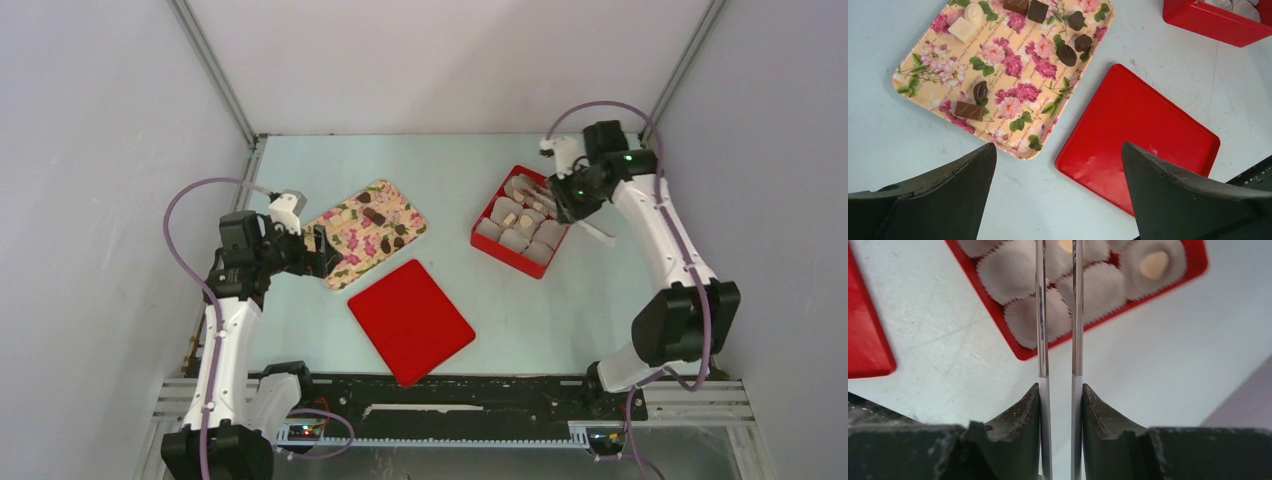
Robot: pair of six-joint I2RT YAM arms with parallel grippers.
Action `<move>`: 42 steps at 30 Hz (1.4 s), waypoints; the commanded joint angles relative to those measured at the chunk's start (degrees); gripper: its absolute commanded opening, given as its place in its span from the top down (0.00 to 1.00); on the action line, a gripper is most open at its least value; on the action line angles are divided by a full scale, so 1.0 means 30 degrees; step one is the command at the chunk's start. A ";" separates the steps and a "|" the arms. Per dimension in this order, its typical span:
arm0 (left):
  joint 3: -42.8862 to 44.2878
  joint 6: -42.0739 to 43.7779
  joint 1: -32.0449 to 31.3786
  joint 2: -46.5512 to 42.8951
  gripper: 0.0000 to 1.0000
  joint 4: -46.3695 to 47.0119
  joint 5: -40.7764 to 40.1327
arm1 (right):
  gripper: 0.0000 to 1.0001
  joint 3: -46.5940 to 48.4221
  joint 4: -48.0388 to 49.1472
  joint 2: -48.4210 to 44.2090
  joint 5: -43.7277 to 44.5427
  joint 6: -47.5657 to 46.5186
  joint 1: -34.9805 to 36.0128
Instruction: Pack the chocolate
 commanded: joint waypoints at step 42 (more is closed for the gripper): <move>-0.0368 -0.0012 0.0113 -0.0268 0.02 0.0566 0.0425 | 0.77 0.0164 -0.3885 0.2005 0.7020 -0.2493 -0.0215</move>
